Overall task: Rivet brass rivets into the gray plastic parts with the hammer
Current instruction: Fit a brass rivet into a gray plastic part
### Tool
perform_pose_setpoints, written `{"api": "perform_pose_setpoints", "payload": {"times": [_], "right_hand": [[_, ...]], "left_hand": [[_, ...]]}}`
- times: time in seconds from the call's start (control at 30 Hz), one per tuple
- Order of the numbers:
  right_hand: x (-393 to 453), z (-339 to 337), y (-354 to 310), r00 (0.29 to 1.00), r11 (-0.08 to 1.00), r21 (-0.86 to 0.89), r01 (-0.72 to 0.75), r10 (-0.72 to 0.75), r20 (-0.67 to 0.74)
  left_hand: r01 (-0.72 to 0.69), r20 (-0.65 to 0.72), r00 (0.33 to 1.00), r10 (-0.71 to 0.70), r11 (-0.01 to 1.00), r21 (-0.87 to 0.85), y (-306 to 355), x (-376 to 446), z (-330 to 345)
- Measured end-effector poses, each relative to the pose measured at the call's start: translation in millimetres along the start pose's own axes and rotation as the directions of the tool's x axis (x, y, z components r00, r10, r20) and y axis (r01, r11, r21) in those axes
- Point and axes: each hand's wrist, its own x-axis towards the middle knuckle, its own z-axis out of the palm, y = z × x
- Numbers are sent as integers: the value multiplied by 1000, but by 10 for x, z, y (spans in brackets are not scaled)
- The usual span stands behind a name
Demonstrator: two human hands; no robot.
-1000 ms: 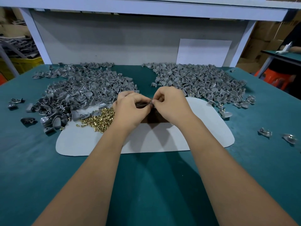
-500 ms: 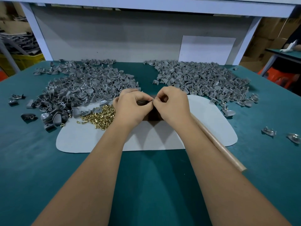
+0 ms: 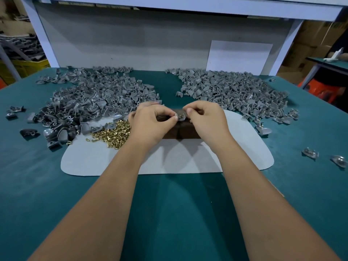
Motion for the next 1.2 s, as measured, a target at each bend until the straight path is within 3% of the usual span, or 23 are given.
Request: {"api": "perform_pose_setpoints", "payload": {"times": [0.13,0.37,0.57,0.73,0.93,1.07,1.2], "right_hand": [[-16,14,-26,995,998,-45,51,-47,88],[-30,80,-57,994,974,-201,103,-94,51],[-23,28,-79,999,999,-11,40,-41,-24],[-25,10,-79,999,999,-33,38,-37,8],[-52,-16,-99,995,997,-32,65,-67,-67],[-67,15,-99,992,991,-93,97,-105,-77],[-86,53,-71,973,941,-255,224,-231,6]], "left_hand": [[-7,-5,1000,7,1000,-13,-8,-5,2],[-43,-38,998,41,998,-55,6,-18,1],[-59,6,998,61,986,-159,16,-6,7],[-40,36,998,48,978,-203,3,3,18],[-10,-21,1000,5,968,-250,19,-20,7],[-2,-17,1000,-4,950,-314,44,-25,12],[-25,-11,1000,22,941,-338,59,-28,14]]}}
